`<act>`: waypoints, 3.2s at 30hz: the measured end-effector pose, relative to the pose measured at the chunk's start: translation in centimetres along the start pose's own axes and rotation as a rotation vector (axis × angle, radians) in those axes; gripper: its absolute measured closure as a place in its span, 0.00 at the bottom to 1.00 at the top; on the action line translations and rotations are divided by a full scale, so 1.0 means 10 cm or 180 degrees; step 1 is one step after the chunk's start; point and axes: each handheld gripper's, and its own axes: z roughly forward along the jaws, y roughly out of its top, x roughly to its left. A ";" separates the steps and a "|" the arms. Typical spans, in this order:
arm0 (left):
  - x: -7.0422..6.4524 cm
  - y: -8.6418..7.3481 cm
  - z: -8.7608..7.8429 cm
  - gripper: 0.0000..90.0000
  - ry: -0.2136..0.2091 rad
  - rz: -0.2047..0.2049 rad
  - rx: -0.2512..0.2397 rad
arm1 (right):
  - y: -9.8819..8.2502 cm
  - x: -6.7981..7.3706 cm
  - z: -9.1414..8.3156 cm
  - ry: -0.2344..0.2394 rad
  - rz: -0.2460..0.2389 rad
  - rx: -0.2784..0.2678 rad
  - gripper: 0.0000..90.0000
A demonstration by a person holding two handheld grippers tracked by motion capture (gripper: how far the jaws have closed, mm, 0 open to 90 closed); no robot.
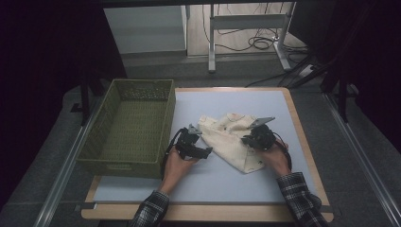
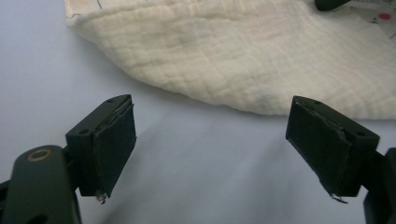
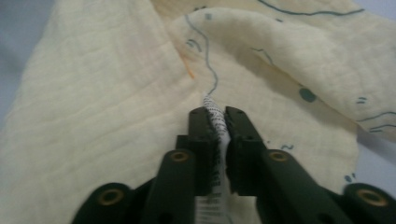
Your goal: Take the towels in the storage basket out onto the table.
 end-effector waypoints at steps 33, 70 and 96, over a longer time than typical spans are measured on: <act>-0.06 0.16 -0.28 0.18 0.0071 -0.0007 -0.0141 | 0.15 1.21 -0.34 0.0833 -0.0460 -0.0232 0.76; -0.40 -0.57 -0.22 0.11 0.0093 0.0221 0.0031 | -0.35 0.12 -0.94 -0.0187 0.0255 -0.0204 0.97; -0.54 -0.71 -0.49 0.45 -0.0140 0.0359 -0.0039 | -0.88 0.09 -1.00 -0.0185 0.0474 -0.0054 0.70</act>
